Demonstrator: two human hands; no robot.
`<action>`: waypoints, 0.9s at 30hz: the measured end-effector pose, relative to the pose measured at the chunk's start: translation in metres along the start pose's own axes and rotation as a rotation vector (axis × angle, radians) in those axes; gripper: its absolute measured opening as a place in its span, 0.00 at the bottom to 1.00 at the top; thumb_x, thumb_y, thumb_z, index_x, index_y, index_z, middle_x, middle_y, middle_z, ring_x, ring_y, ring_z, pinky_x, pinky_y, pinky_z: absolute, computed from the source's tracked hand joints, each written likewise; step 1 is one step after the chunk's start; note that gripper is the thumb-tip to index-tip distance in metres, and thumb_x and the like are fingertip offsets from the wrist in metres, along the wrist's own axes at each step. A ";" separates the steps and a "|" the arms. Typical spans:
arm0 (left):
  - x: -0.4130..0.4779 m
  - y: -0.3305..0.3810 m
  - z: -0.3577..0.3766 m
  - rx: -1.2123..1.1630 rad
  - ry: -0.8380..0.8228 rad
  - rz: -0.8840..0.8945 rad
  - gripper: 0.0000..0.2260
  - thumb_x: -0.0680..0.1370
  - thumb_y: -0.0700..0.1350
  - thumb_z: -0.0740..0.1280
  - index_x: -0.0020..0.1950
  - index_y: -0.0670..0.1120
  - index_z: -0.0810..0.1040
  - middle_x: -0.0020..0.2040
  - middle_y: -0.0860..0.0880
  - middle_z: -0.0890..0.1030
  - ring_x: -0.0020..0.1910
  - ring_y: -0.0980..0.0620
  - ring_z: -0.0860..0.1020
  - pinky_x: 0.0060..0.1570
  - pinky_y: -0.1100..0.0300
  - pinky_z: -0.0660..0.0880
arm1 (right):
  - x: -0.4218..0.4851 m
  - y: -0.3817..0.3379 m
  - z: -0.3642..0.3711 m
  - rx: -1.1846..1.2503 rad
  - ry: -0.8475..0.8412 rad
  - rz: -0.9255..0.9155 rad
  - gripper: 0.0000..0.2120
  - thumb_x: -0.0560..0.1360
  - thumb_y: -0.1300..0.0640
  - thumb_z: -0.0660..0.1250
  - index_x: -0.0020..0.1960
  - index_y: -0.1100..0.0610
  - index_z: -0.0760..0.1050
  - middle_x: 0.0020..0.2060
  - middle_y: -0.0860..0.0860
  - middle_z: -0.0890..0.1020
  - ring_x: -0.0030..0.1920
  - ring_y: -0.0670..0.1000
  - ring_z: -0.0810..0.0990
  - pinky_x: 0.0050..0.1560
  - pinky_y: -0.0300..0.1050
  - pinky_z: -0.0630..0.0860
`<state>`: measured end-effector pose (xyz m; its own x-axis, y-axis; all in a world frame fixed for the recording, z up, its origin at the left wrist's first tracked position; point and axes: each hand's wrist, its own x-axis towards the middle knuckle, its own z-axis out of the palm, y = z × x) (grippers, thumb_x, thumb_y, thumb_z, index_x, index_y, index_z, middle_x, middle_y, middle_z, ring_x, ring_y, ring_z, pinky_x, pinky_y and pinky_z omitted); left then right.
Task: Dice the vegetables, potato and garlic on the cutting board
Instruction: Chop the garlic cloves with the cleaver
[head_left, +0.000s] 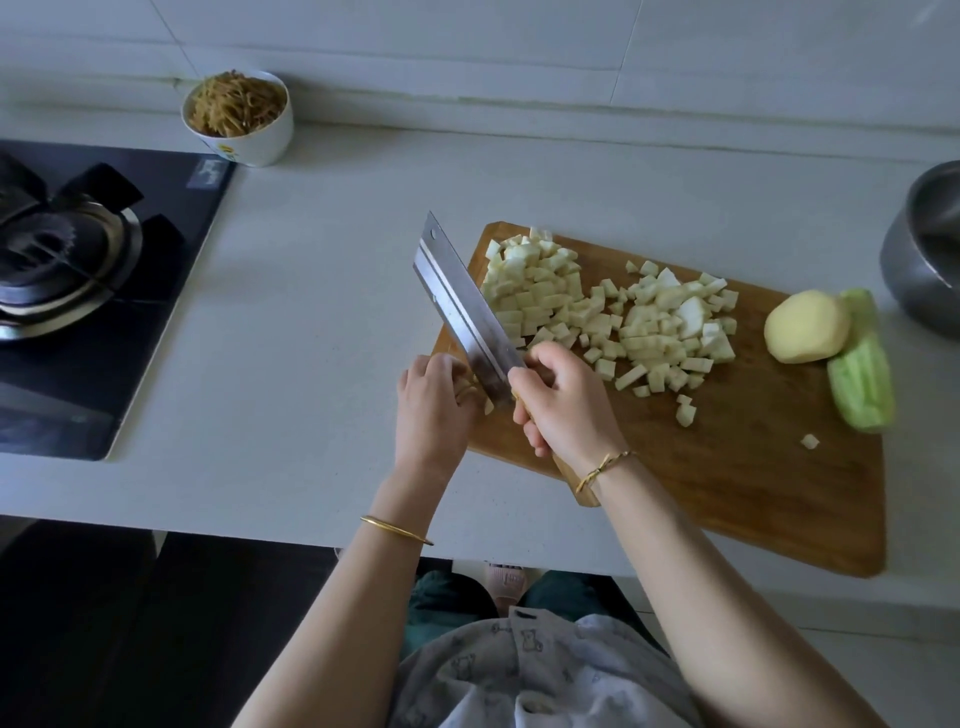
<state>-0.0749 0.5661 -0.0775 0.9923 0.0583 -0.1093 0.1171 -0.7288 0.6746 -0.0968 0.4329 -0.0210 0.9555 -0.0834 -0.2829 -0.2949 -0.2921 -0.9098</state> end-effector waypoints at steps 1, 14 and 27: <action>0.001 0.000 -0.001 -0.015 0.000 -0.016 0.10 0.72 0.37 0.66 0.54 0.42 0.75 0.53 0.46 0.74 0.56 0.47 0.69 0.53 0.59 0.68 | 0.004 -0.002 0.001 -0.006 -0.019 0.008 0.06 0.76 0.60 0.61 0.42 0.51 0.69 0.27 0.54 0.76 0.20 0.49 0.69 0.20 0.39 0.65; 0.007 0.001 0.002 -0.065 0.024 0.069 0.05 0.73 0.36 0.67 0.48 0.43 0.75 0.48 0.49 0.73 0.49 0.47 0.74 0.49 0.54 0.75 | 0.007 -0.003 -0.025 -0.069 -0.034 0.109 0.05 0.75 0.60 0.58 0.47 0.60 0.71 0.28 0.55 0.76 0.22 0.50 0.68 0.21 0.40 0.66; 0.012 -0.006 -0.001 -0.040 0.042 0.083 0.10 0.75 0.40 0.69 0.55 0.41 0.78 0.50 0.48 0.72 0.49 0.50 0.74 0.47 0.64 0.67 | 0.010 -0.003 -0.004 -0.087 0.008 0.000 0.10 0.77 0.59 0.59 0.39 0.60 0.64 0.27 0.56 0.73 0.21 0.50 0.66 0.20 0.39 0.64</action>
<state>-0.0634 0.5719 -0.0818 0.9994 0.0280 -0.0214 0.0350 -0.7045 0.7088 -0.0859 0.4289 -0.0200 0.9558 -0.0910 -0.2797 -0.2931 -0.3739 -0.8799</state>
